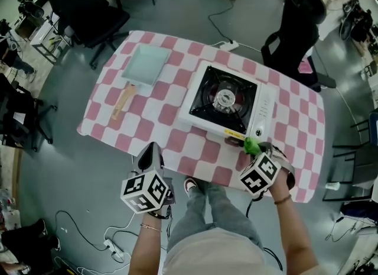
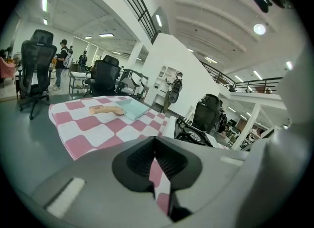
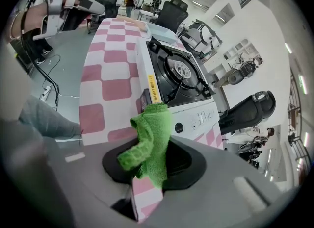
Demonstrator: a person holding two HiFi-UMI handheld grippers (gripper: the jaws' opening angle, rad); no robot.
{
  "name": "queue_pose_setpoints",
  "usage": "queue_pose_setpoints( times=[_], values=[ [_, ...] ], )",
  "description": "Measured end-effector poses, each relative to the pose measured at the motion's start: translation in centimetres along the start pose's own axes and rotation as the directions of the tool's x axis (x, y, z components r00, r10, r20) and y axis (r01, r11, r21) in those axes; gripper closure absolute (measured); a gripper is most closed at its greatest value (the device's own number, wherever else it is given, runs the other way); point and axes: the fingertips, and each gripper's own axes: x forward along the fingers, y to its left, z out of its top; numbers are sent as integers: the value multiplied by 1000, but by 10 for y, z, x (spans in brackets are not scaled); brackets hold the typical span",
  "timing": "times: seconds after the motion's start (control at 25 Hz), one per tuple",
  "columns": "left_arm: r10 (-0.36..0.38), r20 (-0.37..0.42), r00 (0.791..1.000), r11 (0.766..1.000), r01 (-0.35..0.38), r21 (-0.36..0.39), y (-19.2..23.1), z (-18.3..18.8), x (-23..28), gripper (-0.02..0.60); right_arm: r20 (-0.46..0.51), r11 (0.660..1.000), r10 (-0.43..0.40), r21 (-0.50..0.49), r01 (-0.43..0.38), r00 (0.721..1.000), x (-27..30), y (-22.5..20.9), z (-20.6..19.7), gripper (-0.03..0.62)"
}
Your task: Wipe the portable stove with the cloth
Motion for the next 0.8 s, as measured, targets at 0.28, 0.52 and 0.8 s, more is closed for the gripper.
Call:
queue_pose_setpoints(
  times=[0.28, 0.52, 0.8],
  values=[
    [1, 13, 1000, 1000, -1, -2, 0, 6, -1, 581, 5, 1000, 7, 14, -7, 1000, -3, -3, -1, 488],
    [-1, 15, 1000, 1000, 1, 2, -4, 8, 2, 581, 31, 999, 28, 45, -29, 999, -10, -6, -1, 488],
    [-46, 15, 999, 999, 46, 26, -32, 13, 18, 581, 54, 994, 23, 104, -29, 998, -17, -22, -17, 488]
  ],
)
